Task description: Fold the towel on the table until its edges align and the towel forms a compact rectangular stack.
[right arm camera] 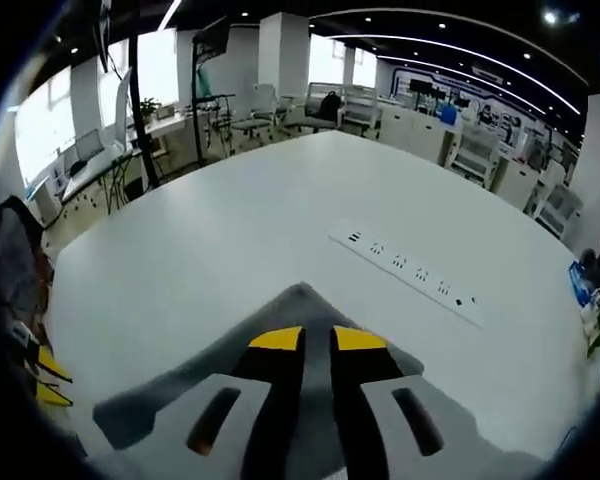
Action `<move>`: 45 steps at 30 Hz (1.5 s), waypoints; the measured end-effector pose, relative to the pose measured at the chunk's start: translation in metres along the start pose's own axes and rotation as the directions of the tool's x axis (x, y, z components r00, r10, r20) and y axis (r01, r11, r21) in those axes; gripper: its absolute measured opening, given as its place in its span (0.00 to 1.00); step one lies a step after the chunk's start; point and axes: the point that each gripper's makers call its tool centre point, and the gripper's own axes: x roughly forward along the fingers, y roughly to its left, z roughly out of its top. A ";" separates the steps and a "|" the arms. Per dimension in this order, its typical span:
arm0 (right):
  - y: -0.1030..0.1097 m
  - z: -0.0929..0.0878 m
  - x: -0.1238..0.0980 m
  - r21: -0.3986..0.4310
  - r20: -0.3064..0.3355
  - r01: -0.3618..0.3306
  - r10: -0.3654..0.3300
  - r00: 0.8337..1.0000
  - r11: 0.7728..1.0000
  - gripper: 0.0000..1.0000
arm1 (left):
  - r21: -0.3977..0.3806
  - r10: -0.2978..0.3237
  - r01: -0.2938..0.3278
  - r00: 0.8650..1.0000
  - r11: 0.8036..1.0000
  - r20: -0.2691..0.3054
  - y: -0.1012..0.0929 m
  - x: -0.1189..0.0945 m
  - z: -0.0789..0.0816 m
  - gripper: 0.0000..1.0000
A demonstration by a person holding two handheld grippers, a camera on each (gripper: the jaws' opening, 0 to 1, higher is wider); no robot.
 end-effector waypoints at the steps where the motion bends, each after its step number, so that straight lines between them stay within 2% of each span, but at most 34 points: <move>1: 0.000 -0.001 -0.002 0.000 -0.001 0.000 0.000 1.000 1.000 0.09 | 0.000 -0.001 0.001 1.000 1.000 0.000 0.000 0.000 0.001 0.15; 6: 0.004 -0.001 -0.024 0.012 0.018 0.003 -0.004 1.000 1.000 0.08 | 0.028 -0.014 0.014 1.000 1.000 0.003 -0.002 0.003 0.011 0.15; 13: 0.001 -0.006 -0.039 0.034 0.039 0.005 -0.007 0.999 0.999 0.06 | 0.048 -0.028 0.028 0.999 0.998 0.015 -0.001 0.005 0.024 0.15; 17: 0.003 -0.011 -0.047 0.041 0.024 -0.008 0.007 1.000 0.999 0.00 | 0.055 -0.031 0.030 0.999 0.998 0.021 0.000 0.005 0.030 0.15; 21: 0.006 -0.014 -0.056 0.036 0.026 -0.012 0.011 1.000 0.999 0.00 | 0.059 -0.036 0.035 0.999 0.998 0.022 0.001 0.003 0.036 0.14; 27: 0.008 -0.024 -0.066 0.080 0.039 -0.015 0.012 0.999 0.997 0.00 | 0.089 -0.049 0.048 0.999 0.995 0.012 0.002 0.006 0.042 0.14; 30: 0.015 -0.028 -0.076 0.089 0.045 -0.020 0.016 0.999 0.996 0.00 | 0.069 -0.071 0.070 0.997 0.995 0.014 0.003 0.007 0.048 0.14; 32: 0.015 -0.028 -0.079 0.090 0.047 -0.022 0.018 0.999 0.996 0.00 | 0.092 -0.073 0.072 0.997 0.993 0.009 0.005 0.008 0.052 0.14; 34: 0.012 -0.028 -0.079 0.093 0.054 -0.021 0.017 0.998 0.995 0.00 | 0.091 -0.083 0.082 0.997 0.993 0.009 0.006 0.009 0.056 0.14; 38: 0.019 -0.032 -0.084 0.099 0.057 -0.036 0.031 0.998 0.994 0.00 | 0.085 -0.091 0.090 0.996 0.992 0.006 0.007 0.013 0.063 0.14; 45: 0.024 -0.051 -0.088 0.099 0.044 -0.056 0.051 0.998 0.993 0.00 | 0.108 -0.111 0.111 0.994 0.988 -0.012 0.007 0.024 0.069 0.14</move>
